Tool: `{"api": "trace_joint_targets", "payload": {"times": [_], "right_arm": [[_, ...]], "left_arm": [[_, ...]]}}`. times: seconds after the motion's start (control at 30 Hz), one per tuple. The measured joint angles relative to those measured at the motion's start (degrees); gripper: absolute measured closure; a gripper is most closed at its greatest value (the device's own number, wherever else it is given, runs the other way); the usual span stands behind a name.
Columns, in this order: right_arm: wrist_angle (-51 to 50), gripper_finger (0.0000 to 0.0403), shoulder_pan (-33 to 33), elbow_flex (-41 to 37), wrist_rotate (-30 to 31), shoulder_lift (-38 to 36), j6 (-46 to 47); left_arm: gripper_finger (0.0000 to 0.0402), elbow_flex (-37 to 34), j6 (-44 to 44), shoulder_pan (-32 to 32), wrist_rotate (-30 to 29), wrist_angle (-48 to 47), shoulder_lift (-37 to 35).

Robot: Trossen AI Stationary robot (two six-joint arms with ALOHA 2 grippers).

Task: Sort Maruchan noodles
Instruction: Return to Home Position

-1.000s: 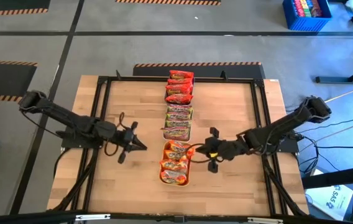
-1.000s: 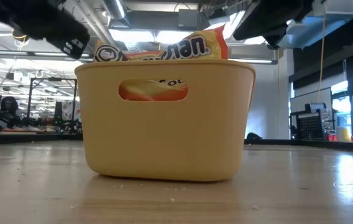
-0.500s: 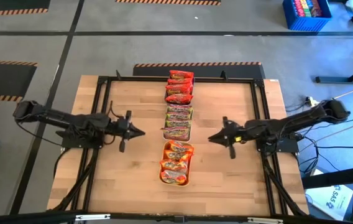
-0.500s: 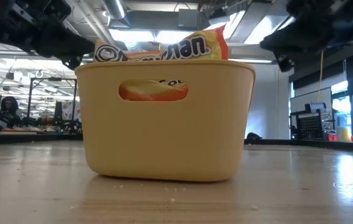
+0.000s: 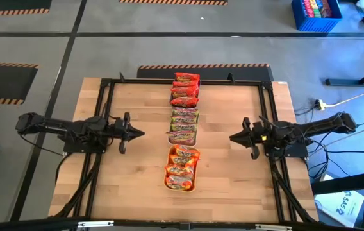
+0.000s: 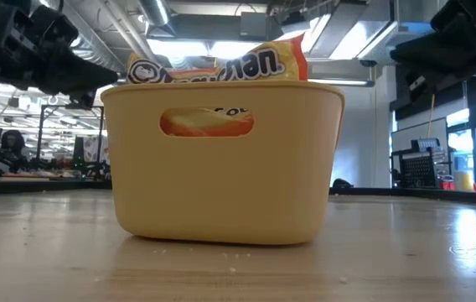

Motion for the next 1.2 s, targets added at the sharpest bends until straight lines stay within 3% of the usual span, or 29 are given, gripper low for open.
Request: {"api": "trace_joint_targets", "payload": {"times": [0.5,0.6,0.77,0.93,1.2], "right_arm": [[-19.54,0.0375,0.02,-0.1,1.15,-21.14,-0.36],[-20.04,0.0375,0.02,-0.08,1.15,-20.94,-0.71],[-19.65,0.0375,0.02,-1.58,4.23,-21.02,-0.33],[-16.75,0.0375,0.02,-3.37,0.76,-20.25,-0.34],[-16.84,0.0375,0.02,-3.37,0.6,-20.0,-0.24]], "left_arm": [[0.0398,-0.74,-0.52,0.0,1.05,-7.13,-14.95],[0.0398,-0.74,0.03,0.0,1.0,-10.72,-19.27],[0.0398,-0.74,0.33,0.16,0.77,-11.69,-19.09],[0.0398,-0.74,-0.82,0.22,-1.84,-14.33,-19.06],[0.0398,-0.72,-0.97,0.2,-3.03,-14.8,-18.87]]}}
